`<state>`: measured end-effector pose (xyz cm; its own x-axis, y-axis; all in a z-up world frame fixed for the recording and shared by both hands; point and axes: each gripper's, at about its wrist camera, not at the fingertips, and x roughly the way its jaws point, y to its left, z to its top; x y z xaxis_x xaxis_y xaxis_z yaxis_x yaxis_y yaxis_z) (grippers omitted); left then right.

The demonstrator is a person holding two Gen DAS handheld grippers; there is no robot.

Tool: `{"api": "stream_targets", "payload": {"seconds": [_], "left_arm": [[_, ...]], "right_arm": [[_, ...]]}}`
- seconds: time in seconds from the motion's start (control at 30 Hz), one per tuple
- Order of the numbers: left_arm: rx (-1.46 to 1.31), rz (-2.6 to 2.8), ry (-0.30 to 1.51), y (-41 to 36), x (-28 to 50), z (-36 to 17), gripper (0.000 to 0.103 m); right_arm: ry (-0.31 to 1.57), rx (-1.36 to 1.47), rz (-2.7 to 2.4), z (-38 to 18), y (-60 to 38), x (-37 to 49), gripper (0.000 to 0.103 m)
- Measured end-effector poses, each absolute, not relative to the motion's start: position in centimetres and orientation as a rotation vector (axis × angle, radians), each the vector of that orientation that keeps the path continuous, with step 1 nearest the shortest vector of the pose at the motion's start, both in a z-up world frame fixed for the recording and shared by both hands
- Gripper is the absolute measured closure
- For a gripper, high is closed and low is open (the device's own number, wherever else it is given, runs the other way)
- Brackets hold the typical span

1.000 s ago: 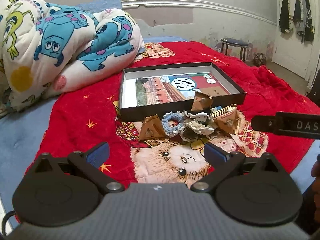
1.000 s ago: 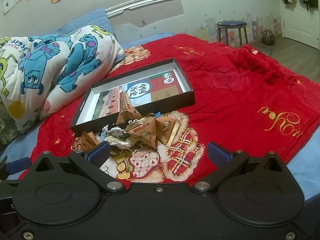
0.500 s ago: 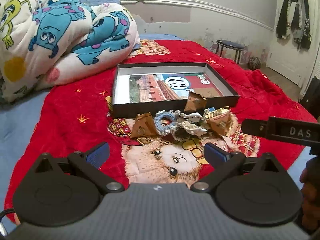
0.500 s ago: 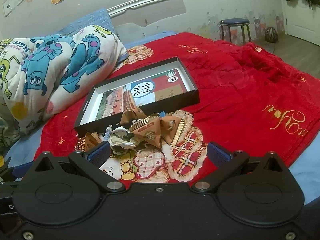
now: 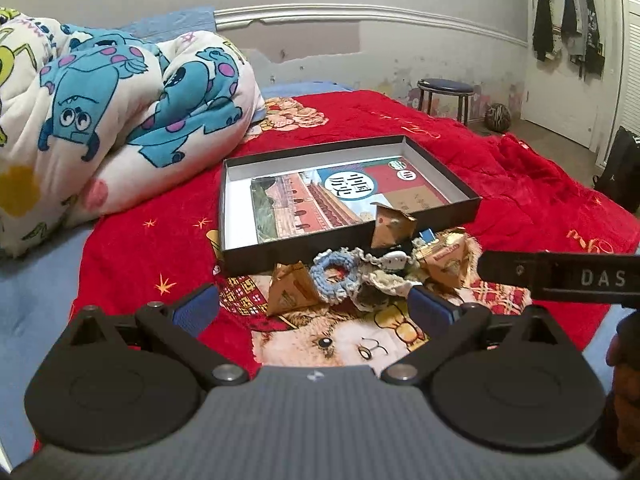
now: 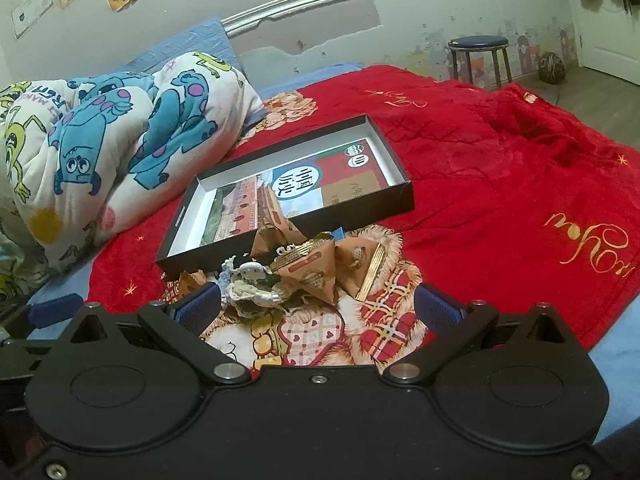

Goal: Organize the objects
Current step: 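Move both tools toward the pile of brown paper triangle packets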

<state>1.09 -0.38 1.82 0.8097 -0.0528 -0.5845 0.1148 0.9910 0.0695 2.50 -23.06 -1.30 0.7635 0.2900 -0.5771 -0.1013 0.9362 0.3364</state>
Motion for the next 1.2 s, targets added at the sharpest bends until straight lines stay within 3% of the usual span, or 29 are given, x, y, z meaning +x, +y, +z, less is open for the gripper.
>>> {"api": "stream_targets", "payload": {"seconds": [1.2], "left_arm": [[0.095, -0.053, 0.641, 0.4, 4.2, 0.3, 0.002]], "right_arm": [[0.683, 0.372, 0.204, -2.9, -22.9, 5.0, 0.0]]}}
